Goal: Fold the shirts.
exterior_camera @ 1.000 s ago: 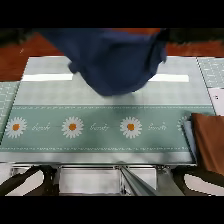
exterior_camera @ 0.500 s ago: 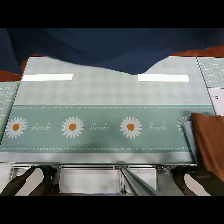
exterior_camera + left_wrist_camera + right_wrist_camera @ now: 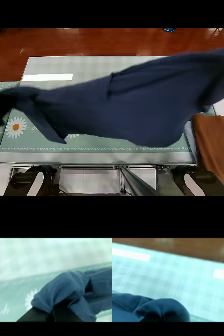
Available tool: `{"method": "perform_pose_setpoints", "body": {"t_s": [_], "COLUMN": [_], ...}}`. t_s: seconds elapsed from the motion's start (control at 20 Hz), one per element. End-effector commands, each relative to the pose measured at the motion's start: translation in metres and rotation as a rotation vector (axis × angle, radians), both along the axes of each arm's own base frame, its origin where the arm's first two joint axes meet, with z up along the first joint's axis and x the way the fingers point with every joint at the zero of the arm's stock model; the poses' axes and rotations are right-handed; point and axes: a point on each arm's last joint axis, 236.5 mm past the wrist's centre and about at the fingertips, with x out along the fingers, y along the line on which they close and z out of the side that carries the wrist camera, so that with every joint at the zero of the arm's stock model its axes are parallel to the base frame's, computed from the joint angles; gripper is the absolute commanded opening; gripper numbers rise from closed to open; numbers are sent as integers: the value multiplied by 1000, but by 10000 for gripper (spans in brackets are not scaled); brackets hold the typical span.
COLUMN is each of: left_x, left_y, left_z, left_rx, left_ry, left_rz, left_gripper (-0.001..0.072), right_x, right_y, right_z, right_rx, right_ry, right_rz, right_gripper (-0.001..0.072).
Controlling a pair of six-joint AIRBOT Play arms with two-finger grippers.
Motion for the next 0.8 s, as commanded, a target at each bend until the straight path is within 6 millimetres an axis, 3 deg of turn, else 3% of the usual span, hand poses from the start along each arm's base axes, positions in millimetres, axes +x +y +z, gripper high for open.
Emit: {"method": "perform_pose_setpoints", "body": {"t_s": [0.0, 0.15, 0.25, 0.5, 0.6, 0.65, 0.7, 0.75], "left_x": [-21, -2, 21, 79, 99, 112, 122, 132], "left_y": [31, 11, 3, -2, -3, -1, 1, 7], "left_z": [-121, -197, -230, -280, -289, -290, -288, -280], "left_rx": [60, -79, -162, -243, -237, -238, -242, -247], "left_ry": [261, 349, 361, 460, 500, 515, 529, 546], "left_rz": [151, 189, 235, 309, 294, 296, 295, 294], "left_gripper": [21, 22, 22, 22, 22, 65, 282, 500], "right_x": [41, 102, 149, 231, 253, 264, 272, 277], "right_y": [8, 32, 48, 62, 60, 57, 53, 45], "right_z": [-66, -109, -140, -255, -284, -290, -293, -289], "right_rx": [60, 146, 237, 359, 398, 417, 439, 445], "right_ry": [132, 212, 255, 461, 500, 500, 498, 488], "right_rz": [-2, 63, 84, 23, -25, -51, -76, -84], "right_gripper": [25, 25, 25, 25, 33, 158, 368, 414]}}
